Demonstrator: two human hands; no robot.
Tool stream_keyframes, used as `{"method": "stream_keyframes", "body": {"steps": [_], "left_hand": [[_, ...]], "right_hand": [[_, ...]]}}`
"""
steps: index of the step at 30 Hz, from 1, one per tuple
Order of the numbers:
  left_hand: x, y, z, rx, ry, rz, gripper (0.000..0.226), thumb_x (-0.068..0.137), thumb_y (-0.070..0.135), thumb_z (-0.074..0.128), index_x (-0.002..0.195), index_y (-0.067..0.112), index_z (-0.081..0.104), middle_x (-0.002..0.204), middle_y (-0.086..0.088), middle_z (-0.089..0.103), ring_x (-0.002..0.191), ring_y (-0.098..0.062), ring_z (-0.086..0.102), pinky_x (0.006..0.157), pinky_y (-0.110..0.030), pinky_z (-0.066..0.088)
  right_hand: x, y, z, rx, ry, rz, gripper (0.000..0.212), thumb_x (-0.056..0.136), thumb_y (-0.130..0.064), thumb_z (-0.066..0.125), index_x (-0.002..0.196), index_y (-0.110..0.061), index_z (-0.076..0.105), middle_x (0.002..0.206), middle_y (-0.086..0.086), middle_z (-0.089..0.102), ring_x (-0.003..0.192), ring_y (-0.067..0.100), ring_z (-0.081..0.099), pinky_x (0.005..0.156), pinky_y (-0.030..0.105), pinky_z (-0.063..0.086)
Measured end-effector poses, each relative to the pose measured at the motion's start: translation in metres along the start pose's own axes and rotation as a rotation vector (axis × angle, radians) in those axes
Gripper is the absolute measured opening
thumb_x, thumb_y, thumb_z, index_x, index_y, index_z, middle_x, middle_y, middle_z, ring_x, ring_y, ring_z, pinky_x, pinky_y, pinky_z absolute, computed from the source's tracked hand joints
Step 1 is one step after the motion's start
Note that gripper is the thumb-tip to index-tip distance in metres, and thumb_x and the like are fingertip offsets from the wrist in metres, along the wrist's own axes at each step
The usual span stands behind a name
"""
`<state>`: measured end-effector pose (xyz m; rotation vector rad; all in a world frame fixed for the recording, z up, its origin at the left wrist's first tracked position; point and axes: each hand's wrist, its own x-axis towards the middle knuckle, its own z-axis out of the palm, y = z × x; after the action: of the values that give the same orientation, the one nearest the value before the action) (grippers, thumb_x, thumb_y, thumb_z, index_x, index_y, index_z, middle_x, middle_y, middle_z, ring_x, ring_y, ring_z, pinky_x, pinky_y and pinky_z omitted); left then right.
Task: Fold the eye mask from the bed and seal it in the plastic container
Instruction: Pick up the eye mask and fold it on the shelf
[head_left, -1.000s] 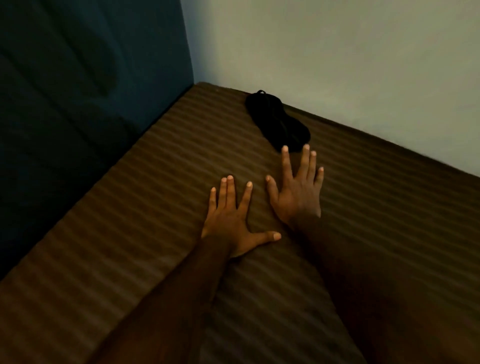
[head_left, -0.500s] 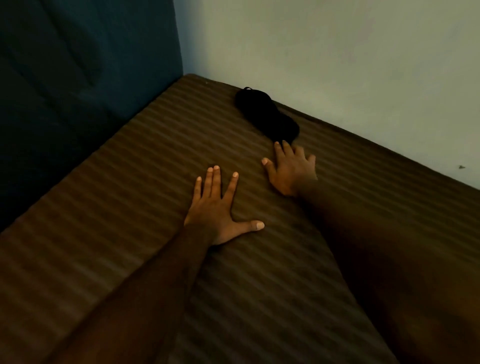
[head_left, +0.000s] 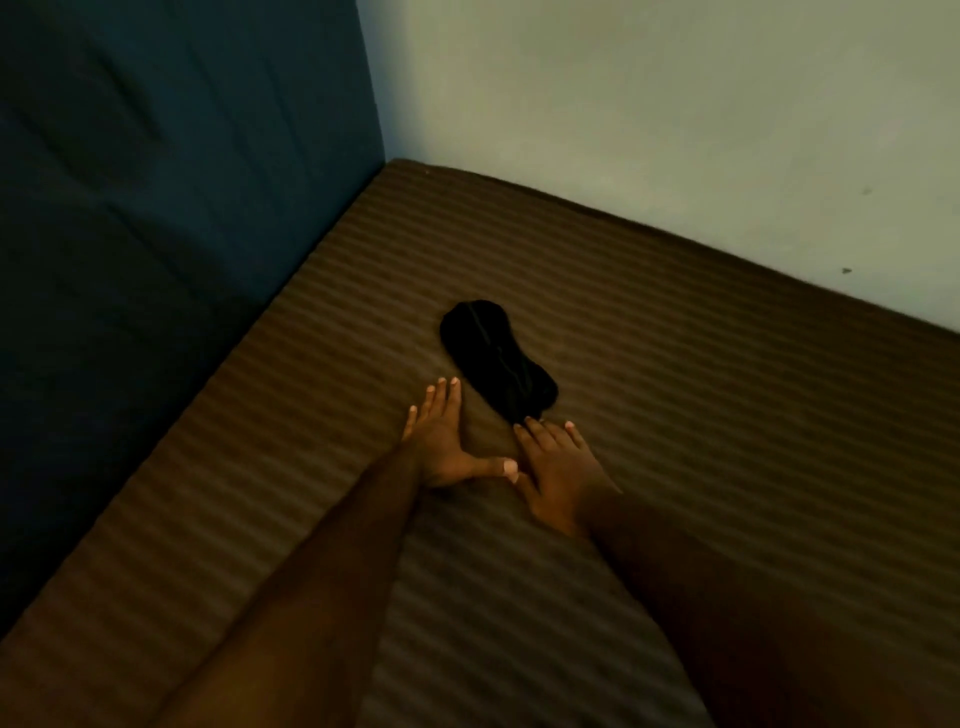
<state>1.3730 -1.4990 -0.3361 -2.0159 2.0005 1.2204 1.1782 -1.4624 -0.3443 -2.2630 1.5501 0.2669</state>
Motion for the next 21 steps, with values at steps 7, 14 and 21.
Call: {"method": "stream_keyframes", "body": {"steps": [7, 14, 21], "left_hand": [[-0.094, -0.035, -0.004, -1.148, 0.022, -0.350, 0.120, 0.073, 0.044, 0.080, 0.154, 0.024, -0.007, 0.152, 0.000, 0.038, 0.125, -0.015, 0.047, 0.101, -0.040, 0.039], [-0.146, -0.059, 0.025, -1.094, -0.020, -0.428, 0.087, 0.082, 0.037, 0.074, 0.149, 0.019, 0.022, 0.127, -0.011, 0.060, 0.100, -0.017, 0.064, 0.079, -0.035, 0.051], [-0.106, -0.051, 0.013, -0.895, 0.059, -0.295, 0.042, 0.091, 0.038, 0.064, 0.123, 0.016, 0.049, 0.083, -0.007, 0.064, 0.058, -0.013, 0.066, 0.050, -0.024, 0.051]], "right_hand": [[-0.093, -0.037, 0.017, 0.243, -0.112, -0.132, 0.052, 0.103, -0.035, 0.042, 0.150, -0.012, 0.037, 0.158, 0.011, 0.032, 0.147, 0.026, 0.028, 0.120, 0.036, 0.009], [-0.172, -0.078, 0.045, 0.735, 0.362, 0.322, 0.013, 0.090, -0.015, 0.067, 0.100, -0.006, 0.066, 0.094, 0.013, 0.070, 0.083, 0.027, 0.069, 0.079, 0.040, 0.056], [-0.135, -0.106, 0.046, 1.833, 0.133, 0.883, 0.033, 0.089, -0.044, 0.065, 0.105, -0.015, 0.058, 0.100, 0.013, 0.065, 0.089, 0.024, 0.070, 0.070, 0.031, 0.058]]}}
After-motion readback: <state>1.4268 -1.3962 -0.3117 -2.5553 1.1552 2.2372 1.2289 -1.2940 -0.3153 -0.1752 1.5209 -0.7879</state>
